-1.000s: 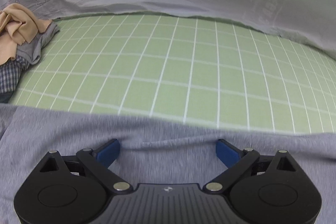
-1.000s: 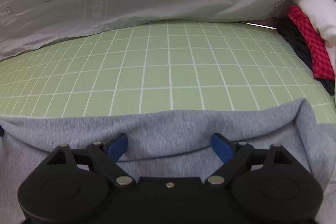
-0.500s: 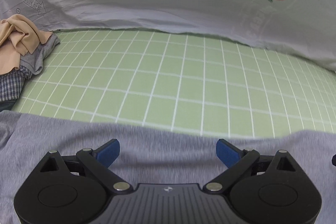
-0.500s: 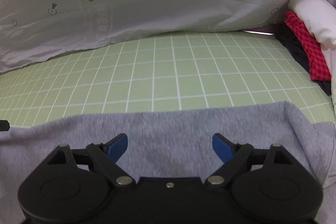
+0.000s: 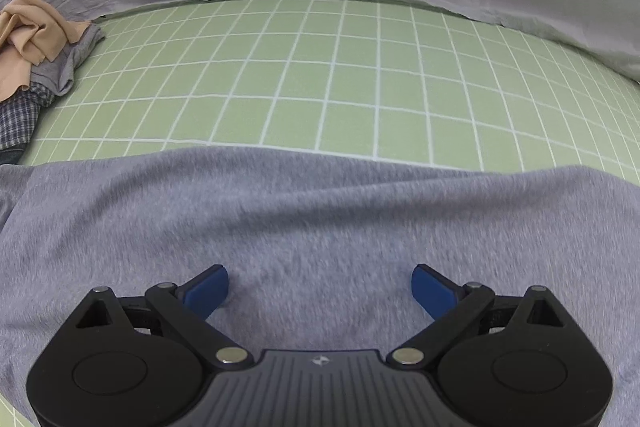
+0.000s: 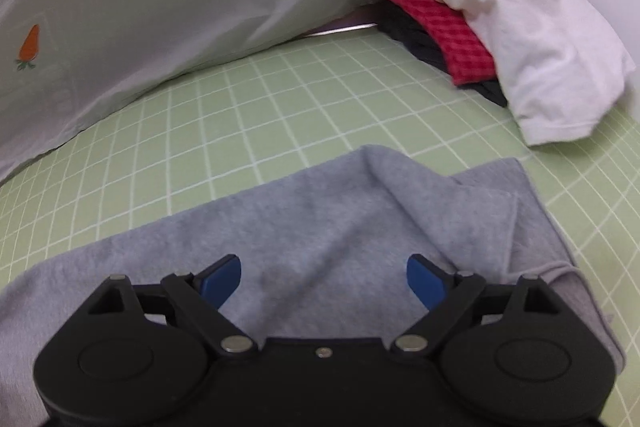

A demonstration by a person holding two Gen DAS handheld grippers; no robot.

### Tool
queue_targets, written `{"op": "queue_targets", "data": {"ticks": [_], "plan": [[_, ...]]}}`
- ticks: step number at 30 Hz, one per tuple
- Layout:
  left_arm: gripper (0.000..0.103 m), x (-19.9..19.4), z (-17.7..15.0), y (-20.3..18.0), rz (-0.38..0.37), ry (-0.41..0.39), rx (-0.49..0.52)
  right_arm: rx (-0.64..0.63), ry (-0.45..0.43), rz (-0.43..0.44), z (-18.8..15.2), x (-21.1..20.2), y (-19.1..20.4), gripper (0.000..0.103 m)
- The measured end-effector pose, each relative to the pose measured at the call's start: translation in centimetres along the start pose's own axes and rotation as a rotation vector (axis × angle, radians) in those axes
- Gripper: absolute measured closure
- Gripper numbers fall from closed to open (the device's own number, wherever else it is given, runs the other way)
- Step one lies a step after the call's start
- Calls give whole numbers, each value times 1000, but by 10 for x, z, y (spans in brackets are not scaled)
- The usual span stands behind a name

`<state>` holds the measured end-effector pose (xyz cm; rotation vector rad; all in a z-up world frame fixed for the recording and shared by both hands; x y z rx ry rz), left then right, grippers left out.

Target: Fold clothes

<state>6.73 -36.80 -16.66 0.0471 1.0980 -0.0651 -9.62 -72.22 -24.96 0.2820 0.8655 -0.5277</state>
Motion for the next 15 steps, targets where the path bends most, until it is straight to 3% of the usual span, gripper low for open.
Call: {"op": "queue_targets", "data": {"ticks": [4, 11, 15], "plan": [[3, 0, -3, -4, 3, 2, 16, 22, 19, -23, 1, 8, -32, 12], [0, 2, -4, 0, -6, 14, -15, 85, -51, -156, 24, 18, -78, 12], [0, 1, -7, 1, -4, 2, -27, 143, -88, -168, 17, 8, -93, 13]]}}
Point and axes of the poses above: each gripper's, at about its wrist camera, not at the fingertips, and x roughly the way its jaws point, y to its left, z to its top, the point moved 2 cm from there along x, roughly the way its jaws point, and after that the axes turned 6 degrees about -x, right-handed, at the moved point
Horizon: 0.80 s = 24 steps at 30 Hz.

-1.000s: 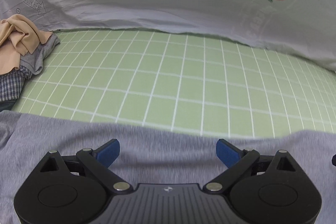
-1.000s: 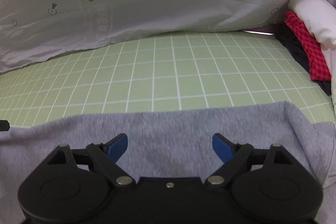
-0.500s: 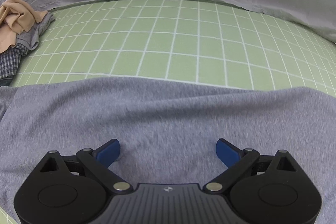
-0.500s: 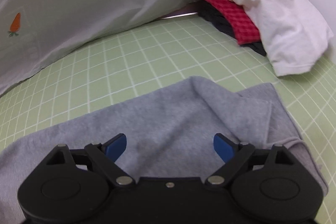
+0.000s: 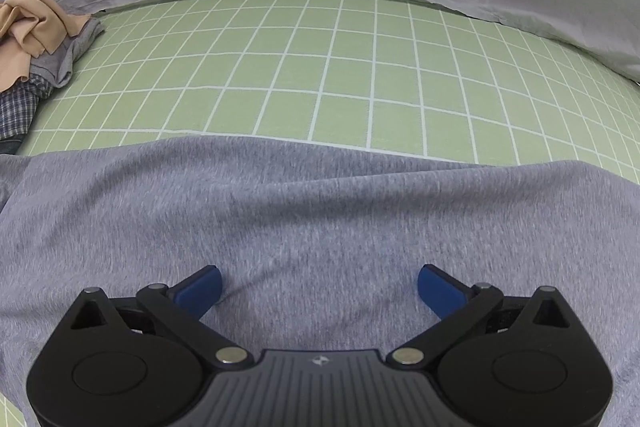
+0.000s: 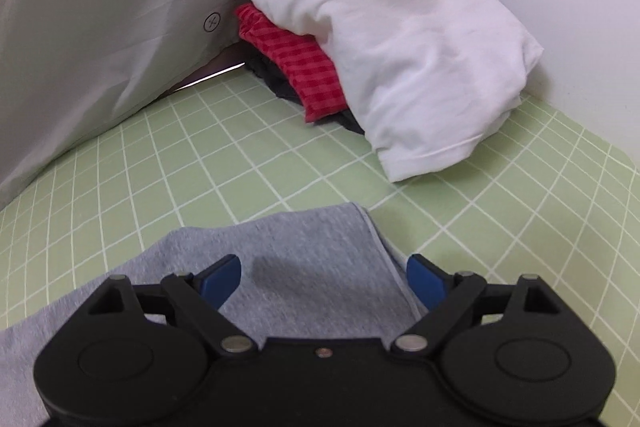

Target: Fold clothes

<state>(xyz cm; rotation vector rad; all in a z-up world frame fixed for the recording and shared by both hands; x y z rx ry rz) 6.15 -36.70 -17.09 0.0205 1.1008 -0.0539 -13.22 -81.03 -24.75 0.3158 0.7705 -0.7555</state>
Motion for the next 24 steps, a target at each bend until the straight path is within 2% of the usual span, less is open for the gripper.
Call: {"op": "queue_targets", "data": {"ticks": [4, 9, 12, 13, 14, 15, 16, 18, 21, 23, 24], "plan": [[0, 1, 1, 1, -7, 1, -2, -5, -3, 19, -1, 1, -9, 19], [0, 3, 3, 1, -11, 11, 4, 46, -35, 98, 16, 7, -14, 25], [0, 3, 2, 1, -11, 8, 2, 64, -1, 94, 23, 19, -12, 33], [0, 3, 1, 0, -11, 7, 0, 70, 15, 90, 23, 22, -11, 45], [0, 3, 1, 0, -11, 5, -1, 70, 26, 95, 22, 24, -11, 63], [0, 3, 1, 0, -10, 3, -3, 64, 32, 100, 21, 24, -10, 74], [0, 3, 1, 0, -9, 1, -5, 52, 31, 105, 19, 22, -9, 97], [0, 3, 0, 0, -9, -4, -7, 11, -23, 112, 19, 9, -5, 100], [0, 3, -1, 0, -11, -7, -6, -39, -155, 117, 26, -23, -4, 100], [0, 3, -1, 0, -12, -6, -5, -39, -235, 104, 34, -39, -7, 100], [0, 3, -1, 0, -13, -6, -5, -18, -247, 110, 37, -39, -10, 98]]}}
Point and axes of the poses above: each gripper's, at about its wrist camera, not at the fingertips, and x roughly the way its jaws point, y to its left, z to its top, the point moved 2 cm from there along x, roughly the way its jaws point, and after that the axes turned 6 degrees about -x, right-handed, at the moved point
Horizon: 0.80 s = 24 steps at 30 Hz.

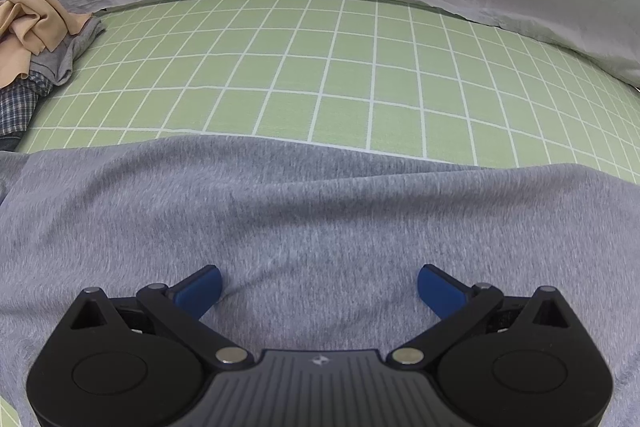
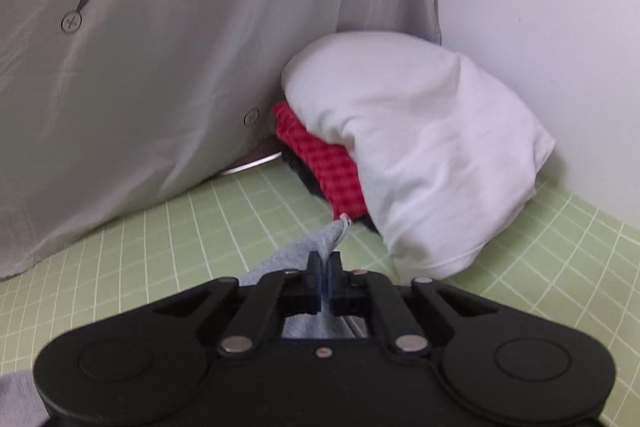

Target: Fold clothes

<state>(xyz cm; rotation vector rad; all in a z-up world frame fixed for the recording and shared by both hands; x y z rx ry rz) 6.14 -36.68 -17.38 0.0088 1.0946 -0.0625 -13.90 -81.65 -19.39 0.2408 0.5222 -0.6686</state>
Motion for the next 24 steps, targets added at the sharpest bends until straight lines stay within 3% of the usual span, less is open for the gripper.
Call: {"op": "queue_targets", "data": {"ticks": [3, 6, 12, 18, 24], "plan": [[0, 0, 0, 0, -2, 1, 1, 36, 62, -34, 1, 12, -9, 57], [0, -1, 0, 1, -4, -3, 2, 56, 71, -64, -5, -2, -23, 59], [0, -2, 0, 1, -2, -7, -3, 249, 176, -84, -54, -44, -54, 59], [0, -3, 1, 1, 4, 6, -8, 313, 244, -88, -96, -72, -51, 59], [0, -5, -2, 3, 2, 27, 8, 334, 277, -108, -105, -73, -44, 60]]}}
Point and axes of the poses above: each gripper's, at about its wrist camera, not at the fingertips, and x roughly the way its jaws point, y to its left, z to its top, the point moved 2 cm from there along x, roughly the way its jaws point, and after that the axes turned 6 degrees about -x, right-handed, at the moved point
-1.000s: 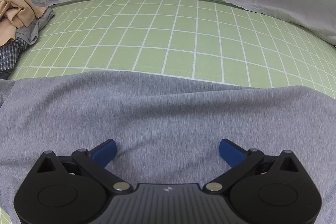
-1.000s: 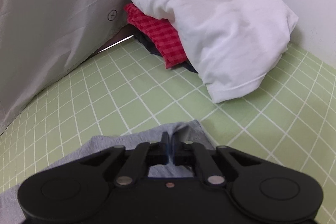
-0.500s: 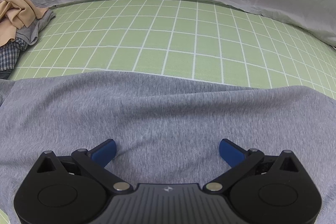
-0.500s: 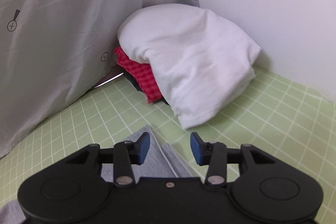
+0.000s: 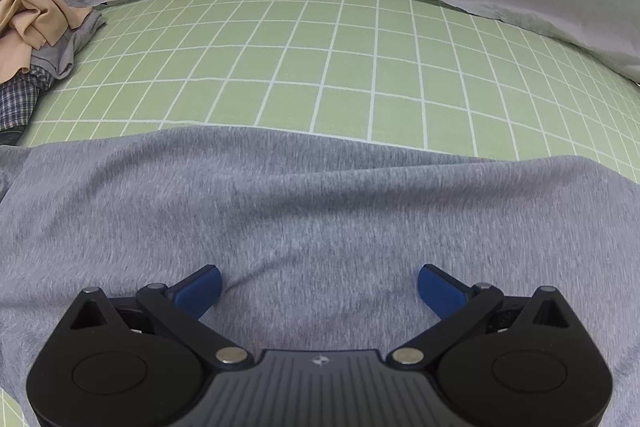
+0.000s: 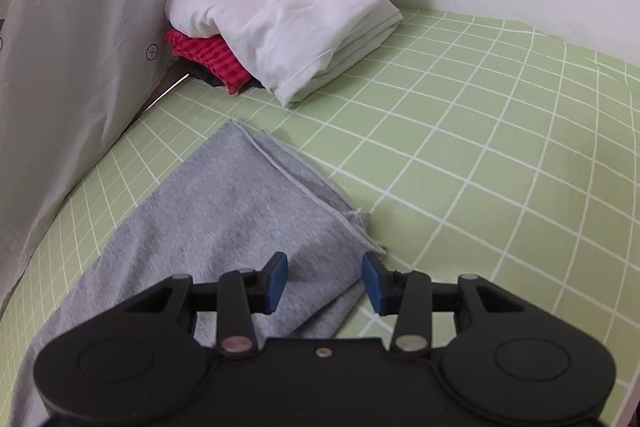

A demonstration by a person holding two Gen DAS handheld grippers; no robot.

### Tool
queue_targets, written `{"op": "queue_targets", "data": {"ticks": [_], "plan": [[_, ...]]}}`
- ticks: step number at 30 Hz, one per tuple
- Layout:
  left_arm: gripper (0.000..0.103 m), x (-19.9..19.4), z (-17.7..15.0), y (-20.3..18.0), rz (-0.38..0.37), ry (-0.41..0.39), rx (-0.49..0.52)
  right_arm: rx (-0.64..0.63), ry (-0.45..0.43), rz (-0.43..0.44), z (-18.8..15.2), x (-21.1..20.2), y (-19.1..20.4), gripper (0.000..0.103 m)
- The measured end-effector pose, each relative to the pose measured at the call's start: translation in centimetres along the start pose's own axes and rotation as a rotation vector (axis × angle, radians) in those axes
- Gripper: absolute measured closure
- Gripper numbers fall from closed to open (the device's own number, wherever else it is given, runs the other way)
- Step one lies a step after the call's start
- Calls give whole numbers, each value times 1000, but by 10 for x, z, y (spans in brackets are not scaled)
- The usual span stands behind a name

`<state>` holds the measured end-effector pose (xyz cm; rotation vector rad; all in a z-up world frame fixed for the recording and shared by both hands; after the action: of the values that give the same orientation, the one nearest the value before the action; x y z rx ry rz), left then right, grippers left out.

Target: Fold clothes

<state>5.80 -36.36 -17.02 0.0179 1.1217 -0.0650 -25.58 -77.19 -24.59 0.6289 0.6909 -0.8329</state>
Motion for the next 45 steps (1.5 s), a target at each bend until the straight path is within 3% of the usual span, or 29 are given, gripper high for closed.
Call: {"op": "queue_targets", "data": {"ticks": [7, 9, 11, 12, 16, 21, 24, 27, 28, 31, 34, 38, 45], "plan": [[0, -6, -5, -1, 6, -4, -6, 54, 41, -73, -2, 1, -3, 60], [0, -7, -4, -3, 7, -6, -8, 75, 33, -39, -2, 0, -5, 71], [0, -7, -4, -3, 8, -6, -9, 62, 18, -22, -1, -2, -4, 93], [0, -7, -4, -2, 8, -6, -9, 53, 6, -13, 0, -3, -3, 98], [0, -7, -4, -2, 5, -10, -9, 21, -56, 9, 16, -12, 1, 102], [0, -8, -5, -1, 3, -16, -8, -28, -152, 106, 57, -18, 15, 102], [0, -8, -6, -1, 1, -20, -8, -17, -227, 228, 83, -22, 28, 102], [0, -9, -7, -1, 1, -27, -8, 10, -232, 330, 94, -13, 39, 102], [0, -9, -7, -1, 1, -28, -9, -3, -211, 329, 95, -7, 44, 101], [0, -9, -7, -1, 1, -31, -8, -122, -81, 175, 79, 15, 52, 93], [0, -10, -7, 0, 1, -36, -10, -121, -39, 104, 53, 14, 39, 68], [0, -11, -7, 0, 4, -44, -17, -135, 34, -16, 16, 12, 26, 65], [0, -12, -5, 0, 0, -36, -11, -135, 71, -42, -9, 16, 38, 50]]}}
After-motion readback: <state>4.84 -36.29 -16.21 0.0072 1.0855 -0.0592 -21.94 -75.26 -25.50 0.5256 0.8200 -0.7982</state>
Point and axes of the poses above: each gripper's, at about its wrist camera, not at the fingertips, and x roughly the way its jaws point, y to its left, z to its top, the point moved 2 cm from there along x, roughly the way its jaws point, and after that the axes turned 6 degrees about -x, right-handed, at the moved point
